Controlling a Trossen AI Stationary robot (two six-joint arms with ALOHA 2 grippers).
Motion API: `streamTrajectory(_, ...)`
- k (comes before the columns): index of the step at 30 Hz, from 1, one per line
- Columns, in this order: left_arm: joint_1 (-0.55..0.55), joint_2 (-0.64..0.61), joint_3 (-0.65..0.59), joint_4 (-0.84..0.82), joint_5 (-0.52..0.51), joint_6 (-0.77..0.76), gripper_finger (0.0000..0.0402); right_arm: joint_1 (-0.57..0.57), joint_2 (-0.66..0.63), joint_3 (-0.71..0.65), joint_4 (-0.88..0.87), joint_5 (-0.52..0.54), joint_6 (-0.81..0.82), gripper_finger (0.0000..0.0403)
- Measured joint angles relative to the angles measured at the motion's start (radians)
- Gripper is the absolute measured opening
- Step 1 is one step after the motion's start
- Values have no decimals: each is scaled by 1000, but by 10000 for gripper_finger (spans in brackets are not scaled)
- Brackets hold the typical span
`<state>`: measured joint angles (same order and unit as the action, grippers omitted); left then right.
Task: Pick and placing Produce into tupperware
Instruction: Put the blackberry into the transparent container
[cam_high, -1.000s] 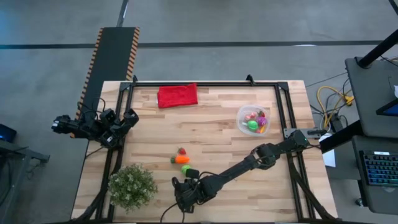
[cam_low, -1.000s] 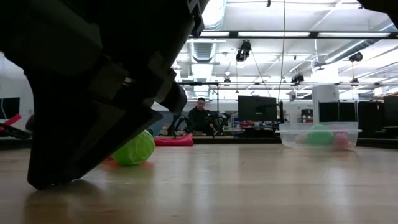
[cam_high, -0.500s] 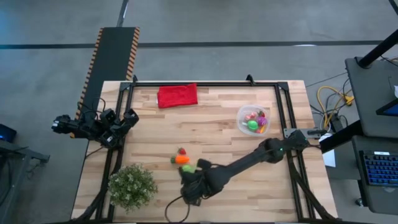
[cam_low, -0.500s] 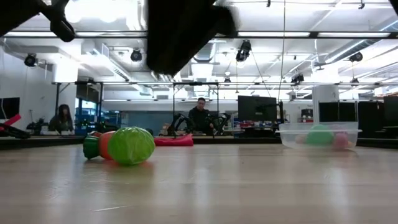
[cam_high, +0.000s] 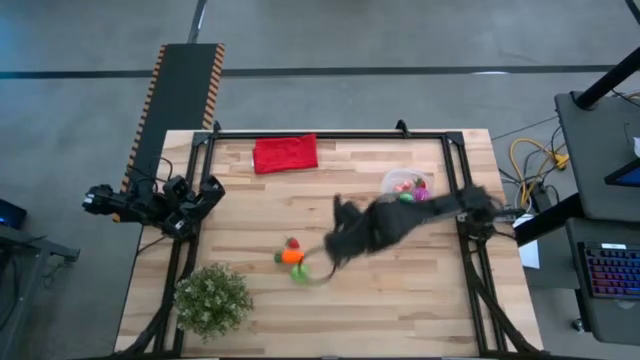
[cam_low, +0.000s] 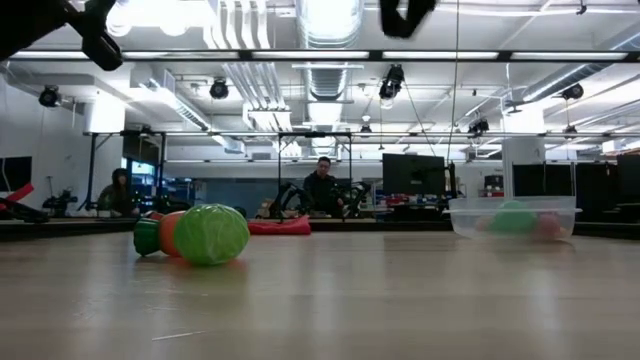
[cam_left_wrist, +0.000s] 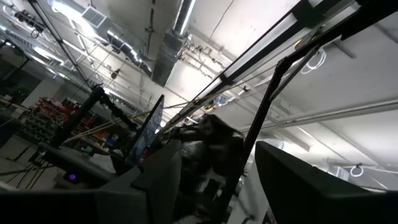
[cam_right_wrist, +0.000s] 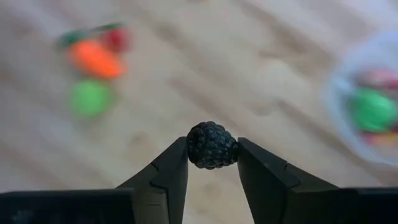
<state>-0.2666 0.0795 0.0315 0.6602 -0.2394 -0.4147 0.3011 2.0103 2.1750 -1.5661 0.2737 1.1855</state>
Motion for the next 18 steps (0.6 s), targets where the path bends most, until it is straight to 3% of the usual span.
streamTrajectory(10,0,4,0,-5,2,0,192,-283,-355,-604,-6,-128,37,119)
streamTrajectory(18,0,3,0,-8,-14,0,192,-438,-482,-894,195,-173,-18,122)
